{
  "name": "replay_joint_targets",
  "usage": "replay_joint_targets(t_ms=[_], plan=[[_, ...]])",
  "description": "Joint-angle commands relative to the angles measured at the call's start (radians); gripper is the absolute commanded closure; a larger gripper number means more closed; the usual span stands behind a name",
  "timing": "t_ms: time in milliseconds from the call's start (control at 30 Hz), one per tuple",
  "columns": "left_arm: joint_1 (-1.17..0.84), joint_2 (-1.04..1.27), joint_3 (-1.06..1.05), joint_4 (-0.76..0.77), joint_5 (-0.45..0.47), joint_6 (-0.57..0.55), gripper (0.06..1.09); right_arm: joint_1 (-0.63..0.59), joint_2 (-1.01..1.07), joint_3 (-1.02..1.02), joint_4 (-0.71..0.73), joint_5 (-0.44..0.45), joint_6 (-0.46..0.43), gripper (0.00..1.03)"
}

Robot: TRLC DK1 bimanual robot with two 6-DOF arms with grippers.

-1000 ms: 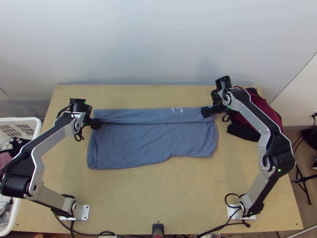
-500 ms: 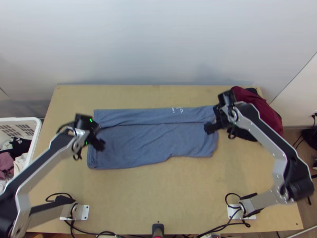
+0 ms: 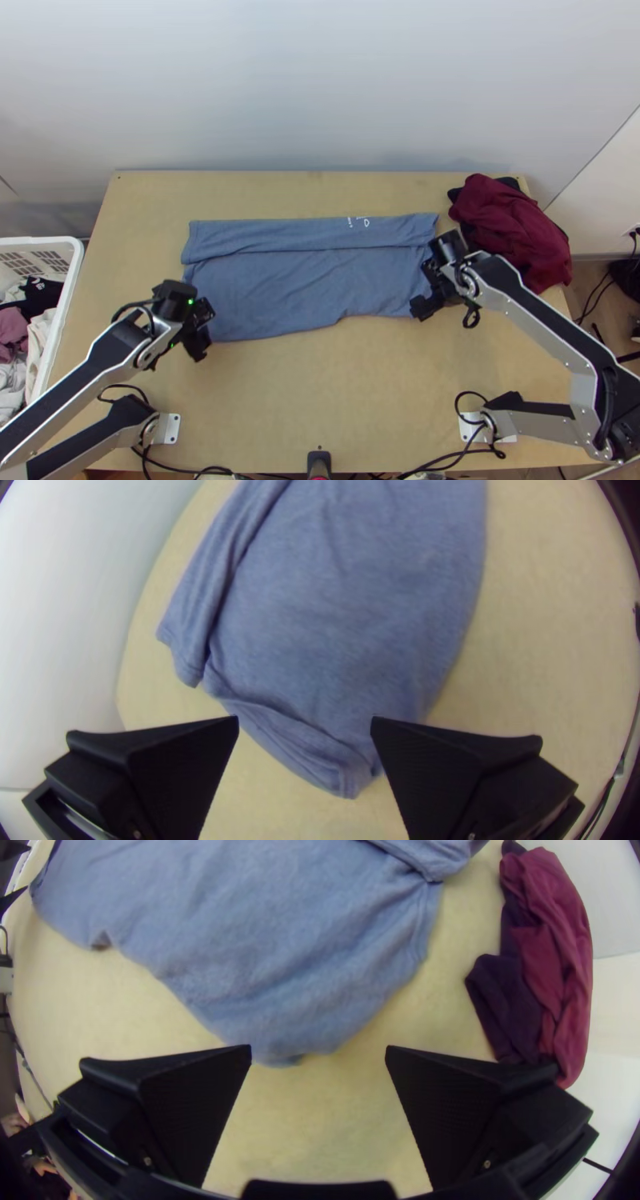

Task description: Fold the t-shirt

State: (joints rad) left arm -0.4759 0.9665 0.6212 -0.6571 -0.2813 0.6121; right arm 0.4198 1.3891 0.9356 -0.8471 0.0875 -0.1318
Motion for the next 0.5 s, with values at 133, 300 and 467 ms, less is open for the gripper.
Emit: replay_joint_targets(t_ms=[133,300,467], plan=[[-0.030,-0.063,-0.144,0.054,-0.018,0.094,0.14,0.057,-0.038,-0.064,0.022,0.000,-0.003,0.15],[-0.001,-0.069,-0.199,0.114,-0.029,0.147,0.14,0.037,-0.036,-0.073,0.036,0.000,-0.003,0.15],[0.008,-0.077,-0.206,0.129,-0.029,0.161,0.14,0.051,-0.038,-0.092,0.048,0.000,0.008,0.15]])
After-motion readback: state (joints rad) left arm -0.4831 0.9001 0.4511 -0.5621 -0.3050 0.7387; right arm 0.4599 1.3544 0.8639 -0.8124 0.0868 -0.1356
